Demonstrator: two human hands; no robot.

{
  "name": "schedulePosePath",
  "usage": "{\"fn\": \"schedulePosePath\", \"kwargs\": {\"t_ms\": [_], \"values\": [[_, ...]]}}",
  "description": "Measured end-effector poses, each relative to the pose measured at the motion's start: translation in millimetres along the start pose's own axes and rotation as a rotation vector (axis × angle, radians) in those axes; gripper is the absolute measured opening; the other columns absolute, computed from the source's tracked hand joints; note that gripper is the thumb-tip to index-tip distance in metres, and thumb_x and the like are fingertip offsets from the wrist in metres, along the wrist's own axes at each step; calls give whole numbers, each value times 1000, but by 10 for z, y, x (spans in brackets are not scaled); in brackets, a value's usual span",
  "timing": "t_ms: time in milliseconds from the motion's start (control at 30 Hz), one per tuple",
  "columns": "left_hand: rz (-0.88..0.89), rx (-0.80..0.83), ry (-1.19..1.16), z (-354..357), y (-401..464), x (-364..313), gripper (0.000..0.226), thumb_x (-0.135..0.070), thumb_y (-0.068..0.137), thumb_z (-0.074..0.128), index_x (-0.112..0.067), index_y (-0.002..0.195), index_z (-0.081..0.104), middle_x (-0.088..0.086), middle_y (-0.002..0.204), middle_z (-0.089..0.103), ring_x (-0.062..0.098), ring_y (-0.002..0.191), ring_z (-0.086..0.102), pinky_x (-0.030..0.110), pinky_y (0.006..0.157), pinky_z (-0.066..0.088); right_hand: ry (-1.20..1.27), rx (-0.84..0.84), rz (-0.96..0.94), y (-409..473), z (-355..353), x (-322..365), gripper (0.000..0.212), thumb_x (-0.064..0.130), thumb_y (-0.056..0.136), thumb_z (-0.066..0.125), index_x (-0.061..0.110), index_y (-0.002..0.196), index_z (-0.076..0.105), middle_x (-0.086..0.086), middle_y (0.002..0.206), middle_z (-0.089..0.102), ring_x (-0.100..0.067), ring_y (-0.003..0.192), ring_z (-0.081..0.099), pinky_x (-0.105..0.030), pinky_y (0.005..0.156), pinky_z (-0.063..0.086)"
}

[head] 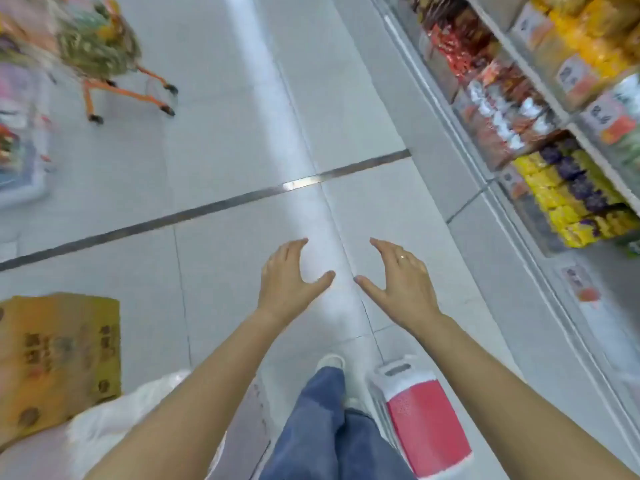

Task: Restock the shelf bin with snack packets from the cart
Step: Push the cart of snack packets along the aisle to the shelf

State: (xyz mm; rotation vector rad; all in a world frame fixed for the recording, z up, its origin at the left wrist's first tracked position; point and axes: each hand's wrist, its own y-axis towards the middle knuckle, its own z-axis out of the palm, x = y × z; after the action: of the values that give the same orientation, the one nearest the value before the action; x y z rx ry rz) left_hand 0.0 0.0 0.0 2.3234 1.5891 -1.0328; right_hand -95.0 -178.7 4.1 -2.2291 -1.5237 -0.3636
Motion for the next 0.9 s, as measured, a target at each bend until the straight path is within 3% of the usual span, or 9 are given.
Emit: {"fn": "schedulePosePath", "kwargs": {"t_ms": [167,367,633,900], "values": [[-204,-196,-40,-608,319,723,71,-54,81,65,-18,139,45,-1,140,47,20,128,43,36,109,33,-47,131,-221,819,235,810,67,52,91,51,22,147,29,2,148,38,-18,135,36,-31,112,20],[-420,-351,-95,-1382,1132,1601,66,-54,84,60,-19,138,45,-2,140,47,20,128,44,38,109,32,-137,168,-416,2300,443,1868,67,54,92,48,21,147,29,-1,147,40,-23,133,37,-32,112,17],[-501,-444,-118,-2875,2516,2423,60,-47,85,60,-18,136,48,-3,136,49,19,127,43,34,108,30,-147,211,-477,4313,566,3309,64,49,91,53,18,144,36,-8,139,48,-26,123,47,-34,104,25],[-599,-505,-217,-3961,3910,3185,57,-43,86,62,-15,134,50,2,138,47,22,127,43,41,107,36,-77,268,-399,5970,875,4381,59,38,93,55,17,144,35,-10,138,48,-28,121,47,-37,100,33]]}}
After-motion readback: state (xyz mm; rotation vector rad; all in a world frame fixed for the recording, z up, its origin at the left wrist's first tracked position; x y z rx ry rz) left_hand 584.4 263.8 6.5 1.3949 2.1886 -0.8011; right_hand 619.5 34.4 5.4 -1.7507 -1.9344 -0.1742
